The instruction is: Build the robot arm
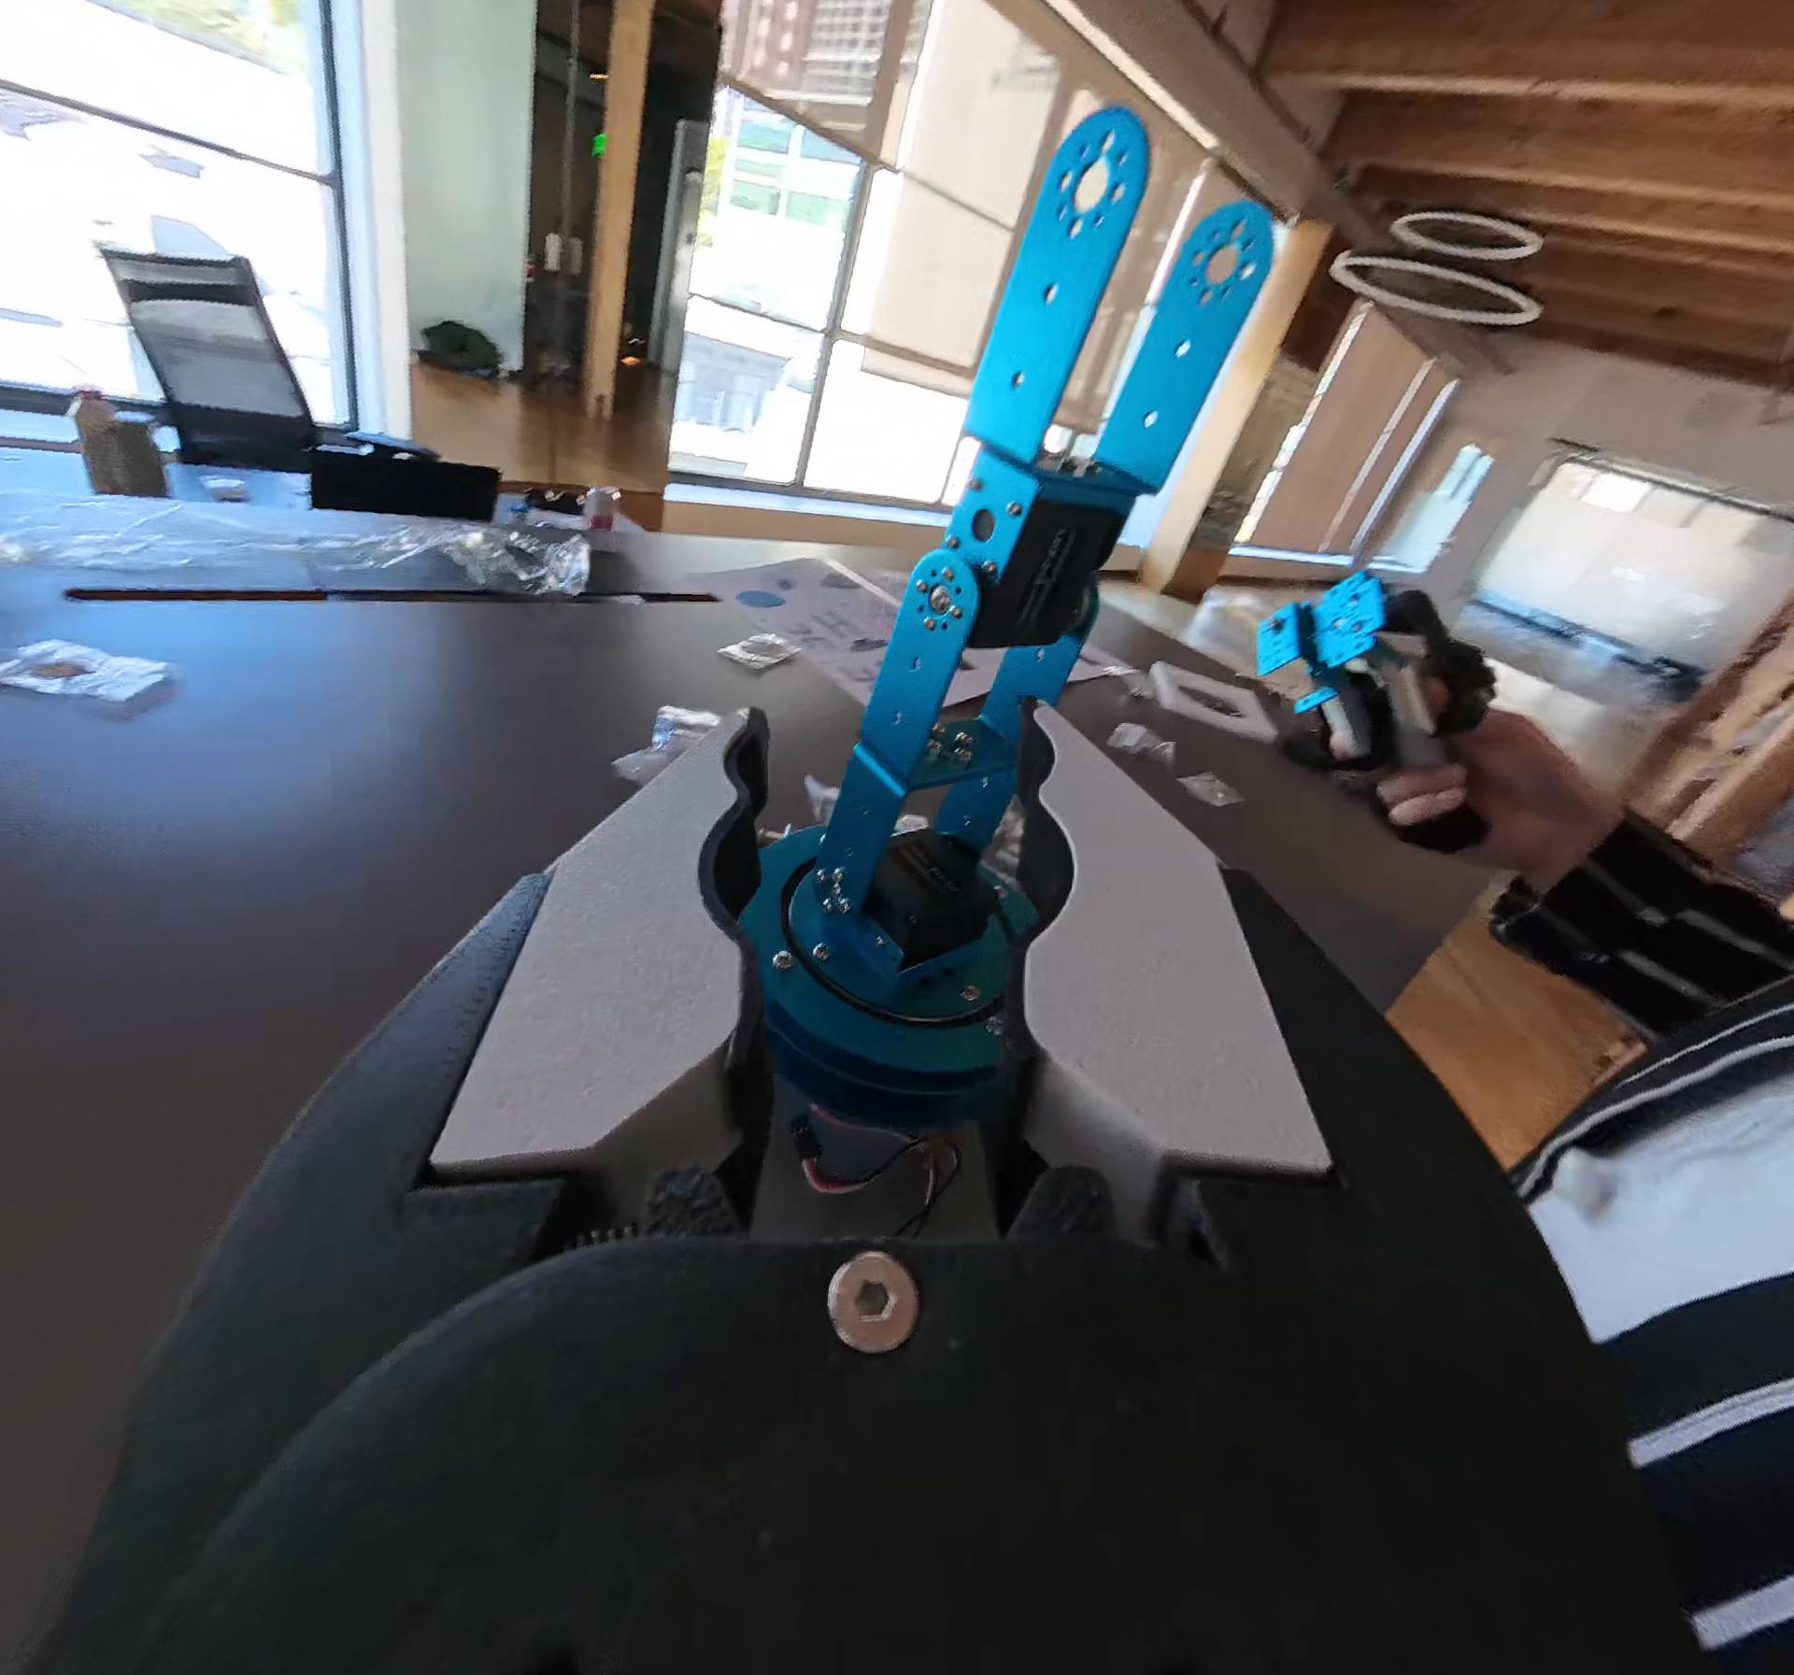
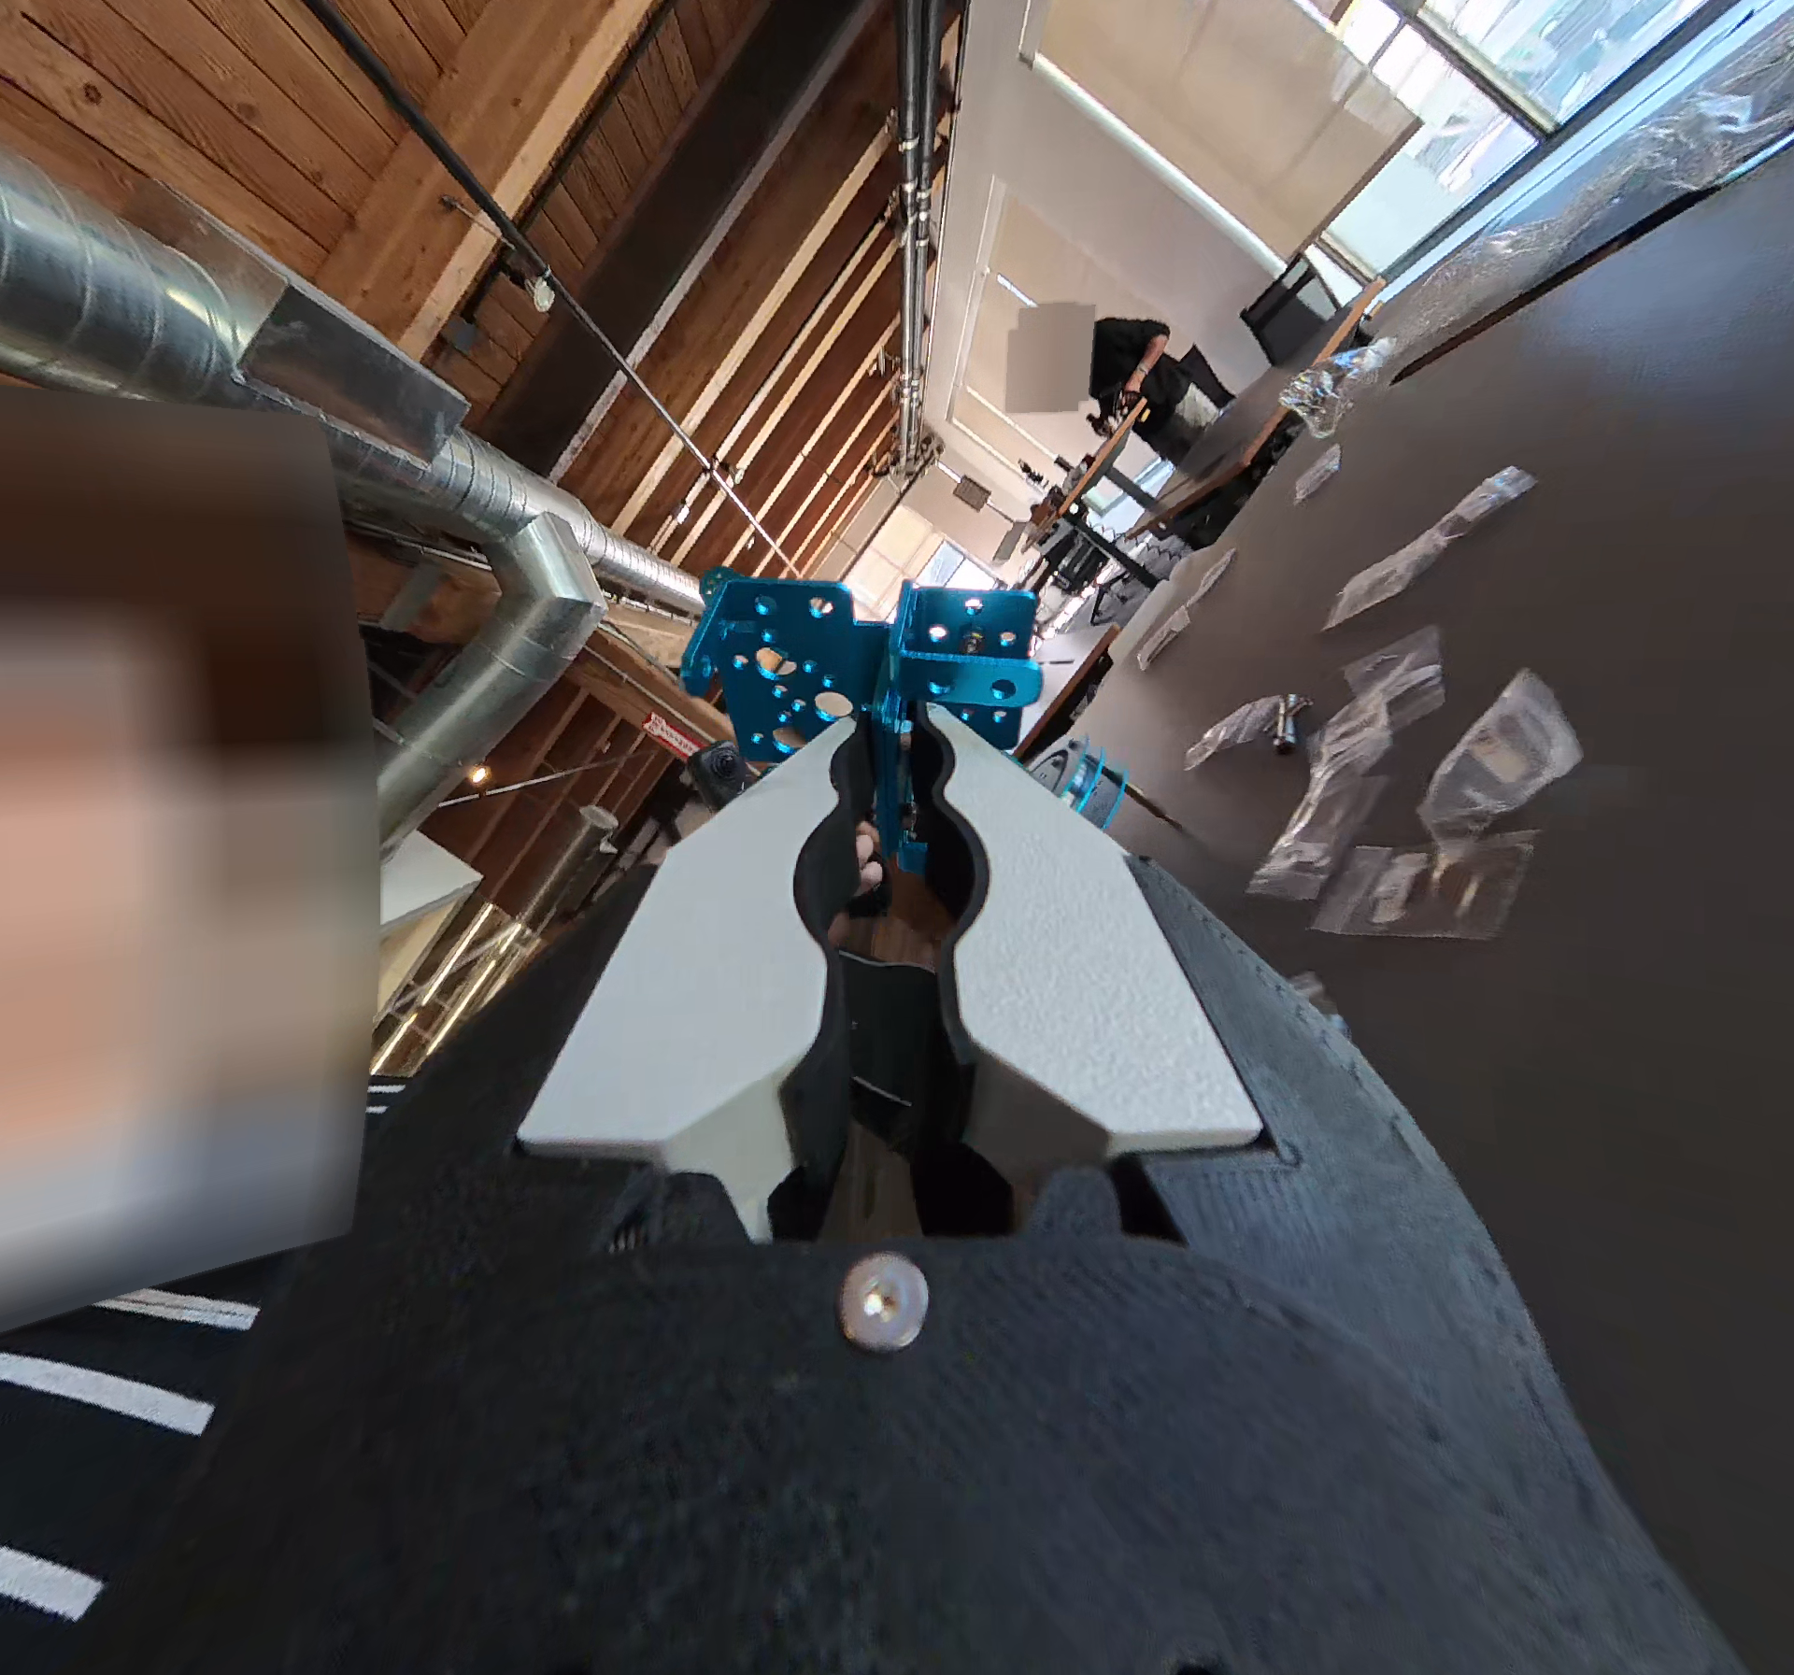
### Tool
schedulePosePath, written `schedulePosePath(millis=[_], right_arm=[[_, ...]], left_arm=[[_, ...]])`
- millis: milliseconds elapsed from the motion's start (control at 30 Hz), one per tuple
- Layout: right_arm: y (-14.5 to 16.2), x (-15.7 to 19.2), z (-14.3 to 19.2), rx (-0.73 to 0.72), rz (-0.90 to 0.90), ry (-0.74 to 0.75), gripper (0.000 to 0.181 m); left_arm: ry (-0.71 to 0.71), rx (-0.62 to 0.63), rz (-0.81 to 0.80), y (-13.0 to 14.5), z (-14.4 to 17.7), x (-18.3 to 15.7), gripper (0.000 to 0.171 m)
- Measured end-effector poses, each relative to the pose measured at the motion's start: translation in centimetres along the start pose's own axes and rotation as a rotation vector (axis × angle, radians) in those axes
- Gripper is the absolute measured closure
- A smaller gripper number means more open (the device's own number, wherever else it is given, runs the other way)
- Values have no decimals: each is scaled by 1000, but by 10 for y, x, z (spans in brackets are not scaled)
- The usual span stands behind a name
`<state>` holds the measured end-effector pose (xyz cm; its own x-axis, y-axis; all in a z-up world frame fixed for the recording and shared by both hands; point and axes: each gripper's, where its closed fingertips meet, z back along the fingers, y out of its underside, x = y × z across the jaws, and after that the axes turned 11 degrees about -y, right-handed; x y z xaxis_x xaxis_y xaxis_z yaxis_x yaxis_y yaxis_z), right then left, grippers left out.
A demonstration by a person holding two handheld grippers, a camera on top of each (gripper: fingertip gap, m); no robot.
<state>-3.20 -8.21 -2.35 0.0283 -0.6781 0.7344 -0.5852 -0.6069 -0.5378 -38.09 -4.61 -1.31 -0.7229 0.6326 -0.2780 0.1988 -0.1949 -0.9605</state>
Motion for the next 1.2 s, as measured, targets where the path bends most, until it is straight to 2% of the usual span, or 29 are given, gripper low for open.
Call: schedulePosePath(millis=[67,200,367,467,733,867,1000,1200], right_arm=[[14,2,-9,-30,-13,8,176],[28,12,-18,-86,-47,7,176],[26,20,-8,-80,62,97,176],[18,24,5,-81,96,111,177],[-39,20,77,-109,95,107,177],[-79,14,127,-94,123,135,177],[-116,-2,173,-70,150,187,176],[-154,-29,210,-80,114,154,177]], left_arm=[[46,-33,-14,-8,0,-5,125],[114,-82,-87,-19,-14,-27,143],[62,-113,-193,-22,-34,-37,159],[30,-121,-236,-22,-39,-42,161],[-115,-81,-240,-21,-48,-41,158],[-83,-85,-187,-20,-49,-55,127],[-118,-105,-128,-29,-47,-58,127],[-295,-51,-212,-29,-53,-57,121]])
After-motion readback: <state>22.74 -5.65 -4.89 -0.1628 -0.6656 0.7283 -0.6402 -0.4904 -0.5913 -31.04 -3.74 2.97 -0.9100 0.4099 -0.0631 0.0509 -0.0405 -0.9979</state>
